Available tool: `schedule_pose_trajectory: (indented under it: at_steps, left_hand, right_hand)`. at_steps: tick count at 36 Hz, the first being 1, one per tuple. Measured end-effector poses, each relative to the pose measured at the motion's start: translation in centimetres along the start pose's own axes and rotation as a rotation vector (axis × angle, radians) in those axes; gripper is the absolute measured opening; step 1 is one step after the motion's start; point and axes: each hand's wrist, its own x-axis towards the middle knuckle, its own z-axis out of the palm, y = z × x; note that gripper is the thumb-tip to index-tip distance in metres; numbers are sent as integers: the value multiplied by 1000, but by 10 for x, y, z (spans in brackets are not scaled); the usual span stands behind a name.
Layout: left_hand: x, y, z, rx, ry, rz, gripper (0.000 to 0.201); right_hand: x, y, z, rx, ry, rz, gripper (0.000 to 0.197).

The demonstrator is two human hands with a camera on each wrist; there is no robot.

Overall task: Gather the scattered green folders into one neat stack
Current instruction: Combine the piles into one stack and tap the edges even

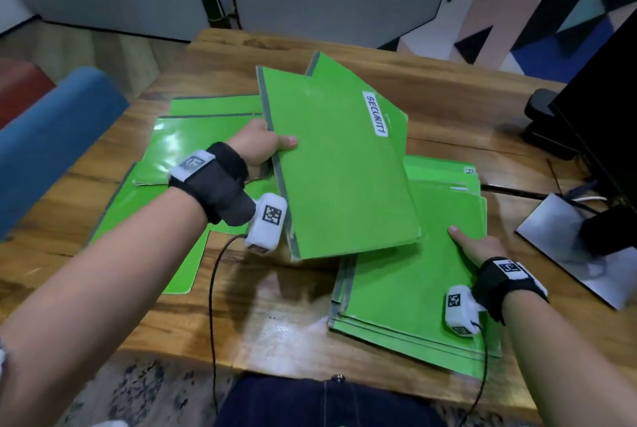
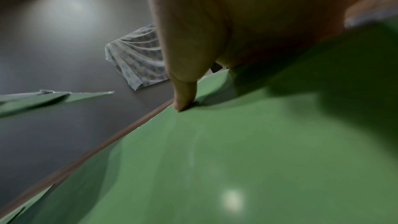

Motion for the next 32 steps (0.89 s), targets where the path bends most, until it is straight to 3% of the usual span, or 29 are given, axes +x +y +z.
schedule_pose_trajectory:
  at_steps: [2, 5, 9, 13, 20, 26, 32]
  left_hand:
    - [-9, -18, 10, 41, -61, -60, 24]
    - [-20, -61, 29, 67, -146, -134, 11]
    - [-24, -102, 42, 221, -168, -236, 41]
    - [-15, -108, 39, 463, -158, -239, 44]
    - [17, -83, 36, 499, -34, -146, 53]
    - [24, -96, 67, 550, -69, -134, 57]
    - [18, -106, 102, 434, 66, -119, 53]
  right_hand:
    - [1, 1, 0, 39, -16, -8, 85]
    - [2, 0, 0, 108, -39, -6, 85]
    - [3, 1, 0, 120, -59, -8, 85]
    - [4, 4, 3, 105, -70, -7, 88]
    - [9, 6, 6, 94, -65, -13, 85]
    - [15, 8, 5, 70, -40, -28, 82]
    - [15, 9, 8, 81, -33, -10, 84]
